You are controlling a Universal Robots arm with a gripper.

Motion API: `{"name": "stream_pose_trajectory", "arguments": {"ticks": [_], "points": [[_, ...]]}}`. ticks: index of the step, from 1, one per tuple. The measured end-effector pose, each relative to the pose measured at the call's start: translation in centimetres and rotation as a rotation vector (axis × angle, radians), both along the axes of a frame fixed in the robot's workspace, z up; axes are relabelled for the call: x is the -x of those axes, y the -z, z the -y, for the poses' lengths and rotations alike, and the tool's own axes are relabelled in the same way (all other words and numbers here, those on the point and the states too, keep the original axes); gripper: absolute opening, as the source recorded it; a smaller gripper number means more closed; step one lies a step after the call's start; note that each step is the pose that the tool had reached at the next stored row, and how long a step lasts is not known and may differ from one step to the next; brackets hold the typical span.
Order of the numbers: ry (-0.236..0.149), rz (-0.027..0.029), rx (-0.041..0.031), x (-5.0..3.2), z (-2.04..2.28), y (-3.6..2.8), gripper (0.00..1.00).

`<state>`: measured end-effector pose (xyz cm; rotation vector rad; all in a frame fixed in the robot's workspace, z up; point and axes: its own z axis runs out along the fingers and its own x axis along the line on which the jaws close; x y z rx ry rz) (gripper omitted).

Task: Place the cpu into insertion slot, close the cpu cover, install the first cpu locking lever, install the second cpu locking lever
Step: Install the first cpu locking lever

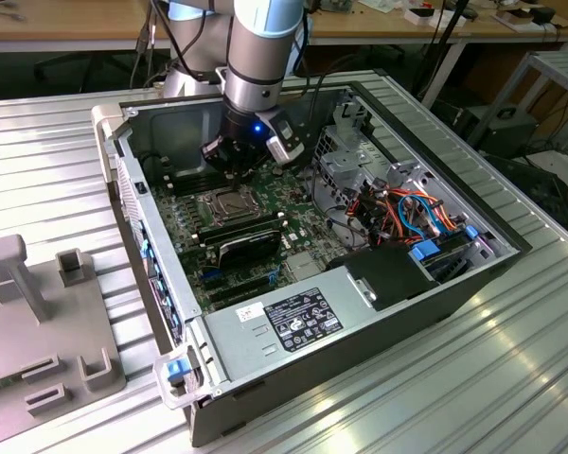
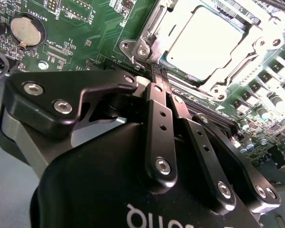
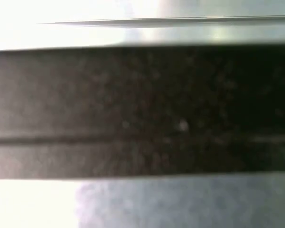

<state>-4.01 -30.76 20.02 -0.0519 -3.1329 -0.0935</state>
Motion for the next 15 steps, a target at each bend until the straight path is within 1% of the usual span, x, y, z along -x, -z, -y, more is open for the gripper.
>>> {"name": "stream_pose_trajectory", "arguments": {"ticks": [3, 6, 9, 10, 15], "points": [[0.000, 0.0000, -0.0007, 0.01, 0.01, 0.16, 0.11], [0.000, 0.0001, -0.0018, 0.00, -0.01, 0.17, 0.11], [0.000, 0.0009, -0.0026, -0.01, -0.02, -0.24, 0.11], [0.000, 0.0007, -0.0015, -0.01, -0.01, -0.43, 0.11], [0.000, 0.0001, -0.0016, 0.00, -0.01, -0.94, 0.11]]}}
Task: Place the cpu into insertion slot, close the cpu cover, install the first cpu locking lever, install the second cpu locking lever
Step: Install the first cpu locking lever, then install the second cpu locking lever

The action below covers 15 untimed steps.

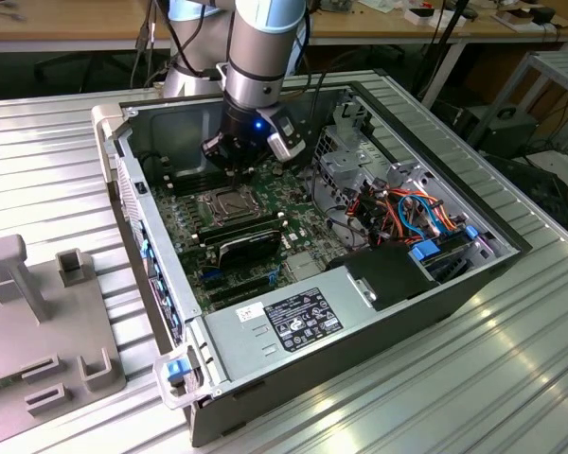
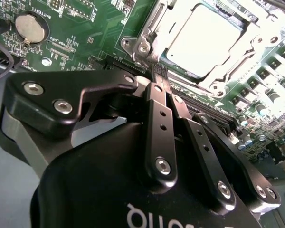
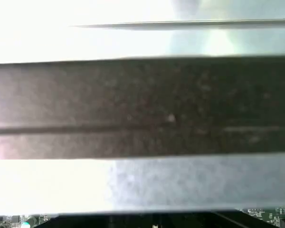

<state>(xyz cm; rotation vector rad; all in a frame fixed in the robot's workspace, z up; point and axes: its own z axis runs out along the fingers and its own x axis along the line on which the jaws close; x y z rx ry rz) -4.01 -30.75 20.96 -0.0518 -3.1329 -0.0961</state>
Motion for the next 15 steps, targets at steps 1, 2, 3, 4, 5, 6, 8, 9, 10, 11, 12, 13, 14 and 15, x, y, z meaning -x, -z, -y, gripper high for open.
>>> {"name": "stream_pose_trajectory", "arguments": {"ticks": [1, 2, 3, 4, 5, 6, 8, 9, 10, 11, 12, 13, 14, 15], "points": [[0.000, 0.0000, 0.0000, 0.00, 0.00, -0.08, 0.11], [0.000, 0.0001, -0.0003, 0.00, -0.01, -0.09, 0.11], [0.000, 0.0000, 0.0000, 0.00, 0.00, -0.13, 0.11], [0.000, 0.0000, 0.0000, 0.00, 0.00, -0.16, 0.11], [0.000, 0.0000, 0.0000, 0.00, 0.00, -0.17, 0.11], [0.000, 0.0000, -0.0001, 0.00, 0.00, -0.17, 0.11], [0.000, 0.0000, 0.0000, 0.00, 0.00, -0.17, 0.11], [0.000, 0.0000, 0.0000, 0.00, 0.00, -0.17, 0.11], [0.000, 0.0000, 0.0000, 0.00, 0.00, -0.17, 0.11], [0.000, 0.0000, 0.0000, 0.00, 0.00, -0.18, 0.11], [0.000, 0.0000, 0.0000, 0.00, 0.00, -0.18, 0.11], [0.000, -0.0001, 0.0002, 0.01, 0.02, -0.19, 0.11], [0.000, -0.0003, 0.0004, 0.01, 0.06, -0.19, 0.11], [0.000, -0.0002, 0.0001, 0.00, 0.14, -0.18, 0.11]]}}
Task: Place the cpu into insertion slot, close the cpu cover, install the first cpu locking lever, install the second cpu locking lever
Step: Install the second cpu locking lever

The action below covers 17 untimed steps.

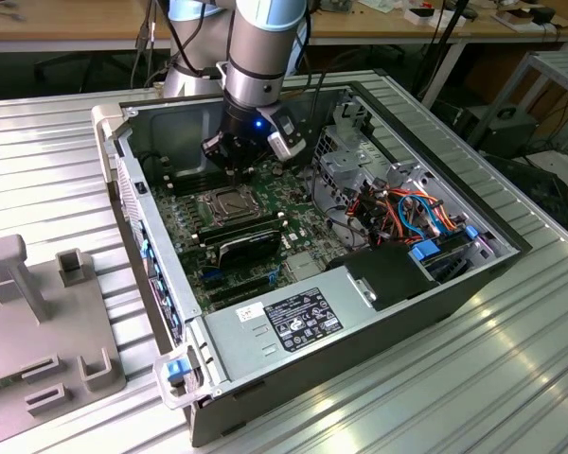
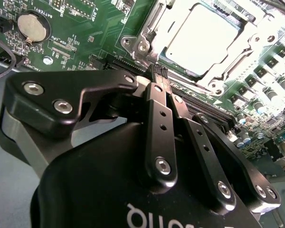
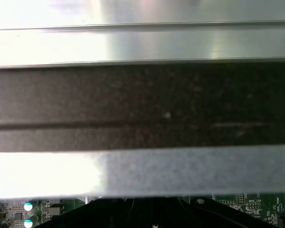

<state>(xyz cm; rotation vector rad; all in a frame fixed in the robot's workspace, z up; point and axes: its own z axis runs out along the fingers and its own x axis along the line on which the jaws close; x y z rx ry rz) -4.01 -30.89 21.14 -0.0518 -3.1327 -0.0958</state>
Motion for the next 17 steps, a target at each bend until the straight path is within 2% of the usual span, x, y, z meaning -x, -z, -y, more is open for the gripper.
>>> {"name": "stream_pose_trajectory", "arguments": {"ticks": [3, 6, 8, 13, 17], "points": [[0.000, 0.0001, -0.0002, 0.00, 0.47, 0.01, 0.11], [0.000, 0.0001, 0.0000, 0.00, 1.21, 0.00, 0.11], [0.000, 0.0001, 0.0001, 0.00, 1.40, -0.01, 0.11], [0.000, 0.0001, 0.0004, -0.05, 1.53, -0.43, 0.11], [0.000, 0.0000, 0.0019, -0.59, 1.55, -0.48, 0.11]]}}
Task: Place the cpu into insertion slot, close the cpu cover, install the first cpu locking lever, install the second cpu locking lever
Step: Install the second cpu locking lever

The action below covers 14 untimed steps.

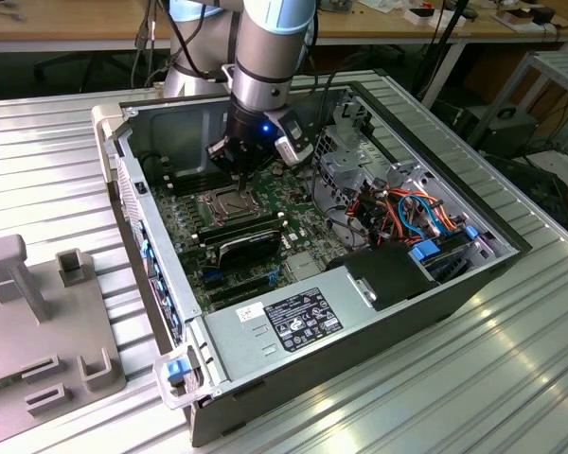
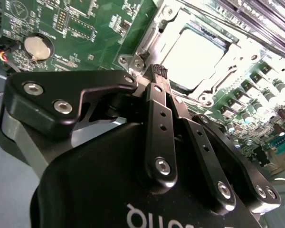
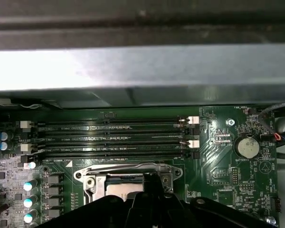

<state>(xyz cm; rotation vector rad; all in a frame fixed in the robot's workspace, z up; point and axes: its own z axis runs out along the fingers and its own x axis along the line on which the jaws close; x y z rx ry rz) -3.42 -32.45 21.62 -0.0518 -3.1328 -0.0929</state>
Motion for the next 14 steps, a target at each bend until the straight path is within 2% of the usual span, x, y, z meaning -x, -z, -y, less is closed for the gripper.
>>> {"name": "stream_pose_trajectory", "arguments": {"ticks": [4, 12, 14], "points": [[0.000, 0.0000, 0.0011, -0.14, 0.46, 0.00, 0.11], [0.000, -0.0001, 0.0013, -0.13, 2.16, -0.01, 0.11], [0.000, -0.0001, 0.0021, -0.13, 2.31, -0.07, 0.11]]}}
